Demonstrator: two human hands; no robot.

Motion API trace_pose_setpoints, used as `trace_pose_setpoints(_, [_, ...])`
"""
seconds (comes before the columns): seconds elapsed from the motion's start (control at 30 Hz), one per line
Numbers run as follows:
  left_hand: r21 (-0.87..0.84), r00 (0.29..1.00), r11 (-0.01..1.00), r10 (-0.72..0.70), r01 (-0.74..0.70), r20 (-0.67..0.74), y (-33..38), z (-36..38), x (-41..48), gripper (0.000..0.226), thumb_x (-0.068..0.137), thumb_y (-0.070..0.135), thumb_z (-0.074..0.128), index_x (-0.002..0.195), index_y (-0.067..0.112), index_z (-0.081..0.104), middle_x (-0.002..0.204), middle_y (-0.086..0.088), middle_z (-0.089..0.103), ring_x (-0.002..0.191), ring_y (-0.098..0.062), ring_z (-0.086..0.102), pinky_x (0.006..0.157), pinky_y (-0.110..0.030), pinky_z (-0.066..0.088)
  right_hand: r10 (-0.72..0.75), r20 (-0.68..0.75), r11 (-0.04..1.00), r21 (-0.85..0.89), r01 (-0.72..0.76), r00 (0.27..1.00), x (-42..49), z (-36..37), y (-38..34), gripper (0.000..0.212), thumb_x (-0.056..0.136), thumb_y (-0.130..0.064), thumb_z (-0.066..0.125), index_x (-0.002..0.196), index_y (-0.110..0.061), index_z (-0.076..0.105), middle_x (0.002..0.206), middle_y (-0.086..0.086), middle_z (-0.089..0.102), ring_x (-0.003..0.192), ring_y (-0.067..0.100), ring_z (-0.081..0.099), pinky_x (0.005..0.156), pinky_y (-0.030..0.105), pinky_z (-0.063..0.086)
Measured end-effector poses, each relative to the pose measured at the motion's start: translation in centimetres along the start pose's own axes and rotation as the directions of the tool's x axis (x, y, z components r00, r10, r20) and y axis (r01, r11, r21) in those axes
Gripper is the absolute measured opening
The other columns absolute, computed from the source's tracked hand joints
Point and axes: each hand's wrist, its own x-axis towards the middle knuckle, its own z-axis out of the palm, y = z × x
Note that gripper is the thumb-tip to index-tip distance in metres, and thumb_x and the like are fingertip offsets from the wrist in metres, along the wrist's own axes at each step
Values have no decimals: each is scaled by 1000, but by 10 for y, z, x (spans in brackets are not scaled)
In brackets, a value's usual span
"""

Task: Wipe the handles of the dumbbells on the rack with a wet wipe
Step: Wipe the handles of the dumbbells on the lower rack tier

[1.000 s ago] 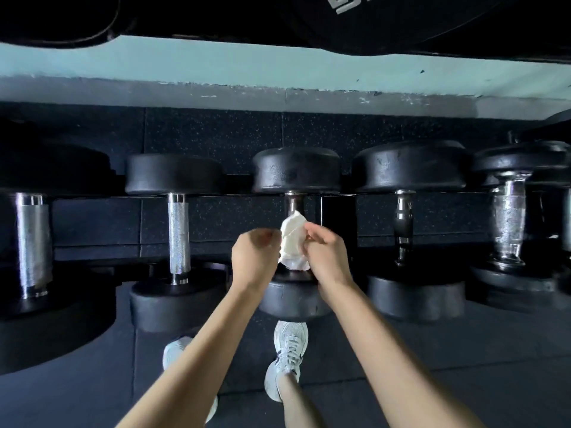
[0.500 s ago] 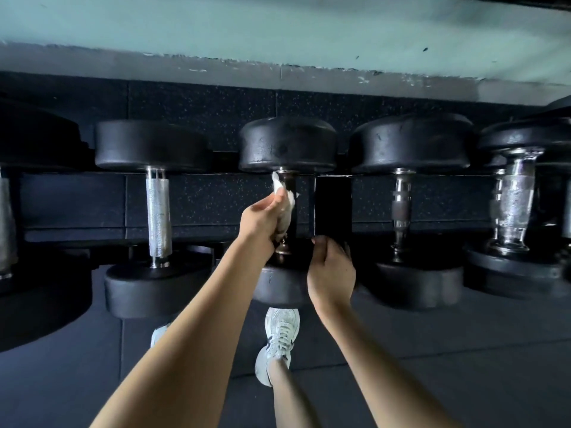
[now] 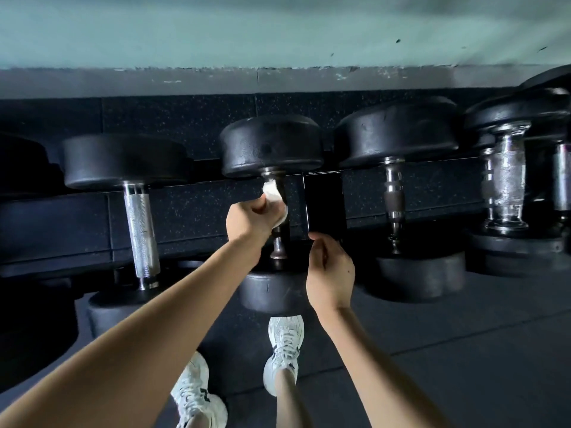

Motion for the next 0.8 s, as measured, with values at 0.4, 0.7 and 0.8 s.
trace_pose_setpoints(0.4, [-297,921,954,73,48,384,-3,-9,43,39,94,34,56,63,10,53,67,-12,51,66,-24,47,64,-30,41,25,28,999,20,-25,999,-1,-2,2,46,79,-24,32,105,-12,68,80,4,66,74,22,56,71,27,41])
trace_pose_setpoints(0.7, [144,936,957,201,-250,290,-41,-11,9,34,83,32,70,72,0,69,62,-5,56,62,-11,50,58,-25,41,-10,-8,999,-50,10,1000,-3,-3,-1,46,82,-26,33,108,-10,68,94,11,71,88,28,63,78,32,45])
trace_pose_setpoints(0.8, [247,919,937,147,-248,365,-30,-18,19,34,79,30,75,64,2,64,53,3,50,52,-6,47,50,-17,39,23,23,999,-26,-22,999,-3,-3,-1,48,81,-27,32,109,-11,67,102,7,70,97,24,62,84,33,46])
